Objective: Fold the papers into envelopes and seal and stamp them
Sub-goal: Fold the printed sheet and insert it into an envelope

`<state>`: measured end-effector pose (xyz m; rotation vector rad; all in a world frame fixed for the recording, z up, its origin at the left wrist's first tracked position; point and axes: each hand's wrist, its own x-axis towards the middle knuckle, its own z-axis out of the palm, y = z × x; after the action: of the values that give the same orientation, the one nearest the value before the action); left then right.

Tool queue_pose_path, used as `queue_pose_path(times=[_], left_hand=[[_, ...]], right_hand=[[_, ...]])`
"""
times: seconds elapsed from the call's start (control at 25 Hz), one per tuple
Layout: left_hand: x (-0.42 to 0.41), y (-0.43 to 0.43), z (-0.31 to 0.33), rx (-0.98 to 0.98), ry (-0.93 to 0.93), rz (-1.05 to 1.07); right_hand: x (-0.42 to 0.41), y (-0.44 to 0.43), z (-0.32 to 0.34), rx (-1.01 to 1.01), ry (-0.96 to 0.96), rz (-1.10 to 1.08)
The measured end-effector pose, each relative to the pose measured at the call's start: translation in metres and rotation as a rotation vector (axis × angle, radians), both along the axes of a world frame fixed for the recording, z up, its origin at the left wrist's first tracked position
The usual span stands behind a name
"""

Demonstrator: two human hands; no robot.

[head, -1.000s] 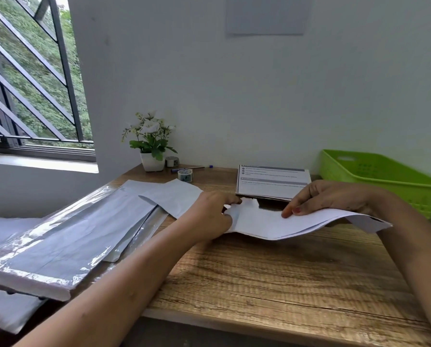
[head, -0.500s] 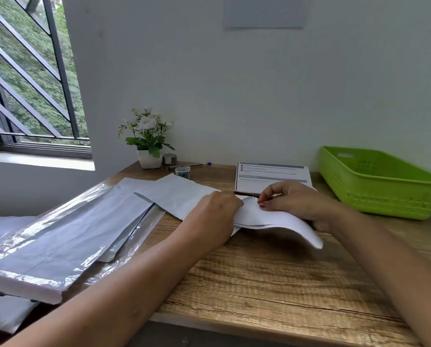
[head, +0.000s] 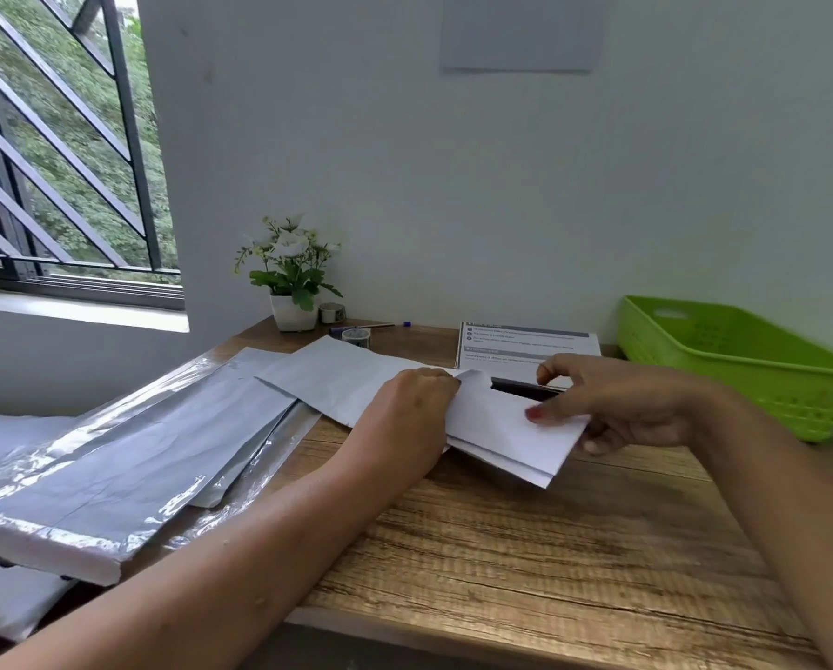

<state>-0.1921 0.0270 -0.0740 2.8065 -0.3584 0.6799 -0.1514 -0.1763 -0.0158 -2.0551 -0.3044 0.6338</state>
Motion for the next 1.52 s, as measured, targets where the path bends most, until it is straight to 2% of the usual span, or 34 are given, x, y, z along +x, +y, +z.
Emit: queue_pose_path(times=[0.12,0.24,0.4,0.52,0.8,1.04,1.12,1.2,1.4,1.52], left_hand=[[-0.001,0.000,-0.002,0.008,-0.011,0.009],[0.000,0.000,-0.003,-0.002,-0.034,0.004],[-0.004,-0.006,0.000,-0.032,-0.050,-0.039],[-0.004,-0.004,-0.001,-0.056,-0.066,-0.046],[-0.003,-0.003,-0.001,-0.100,-0.072,-0.020],[-0.005,-0.003,0.001,-0.070,-0.068,0.017],[-0.005,-0.004,0.000,-0.066,-0.077,-0.002],[-0.006,-0.007,-0.003,-0.073,-0.117,-0.068],[-0.005,-0.015,-0.009,-0.091,-0.197,-0.204],[-0.012,-0.016,-0.003,-0.140,-0.170,-0.220]], right_hand=[[-0.004,-0.007,0.007,0.044,0.003,0.054],[0.000,0.010,-0.004,0.149,-0.182,-0.082],[0.001,0.035,-0.027,0.152,-0.512,-0.221],[-0.005,0.048,-0.035,0.218,-0.615,-0.254],[-0.007,0.044,-0.033,0.268,-0.553,-0.172],[0.001,0.041,-0.032,0.325,-0.319,-0.166],[0.002,0.040,-0.031,0.310,-0.313,-0.184],[0.002,0.043,-0.035,0.280,-0.395,-0.230],[-0.001,0.058,-0.047,0.083,-0.777,-0.298],[-0.001,0.063,-0.053,0.046,-0.870,-0.356]])
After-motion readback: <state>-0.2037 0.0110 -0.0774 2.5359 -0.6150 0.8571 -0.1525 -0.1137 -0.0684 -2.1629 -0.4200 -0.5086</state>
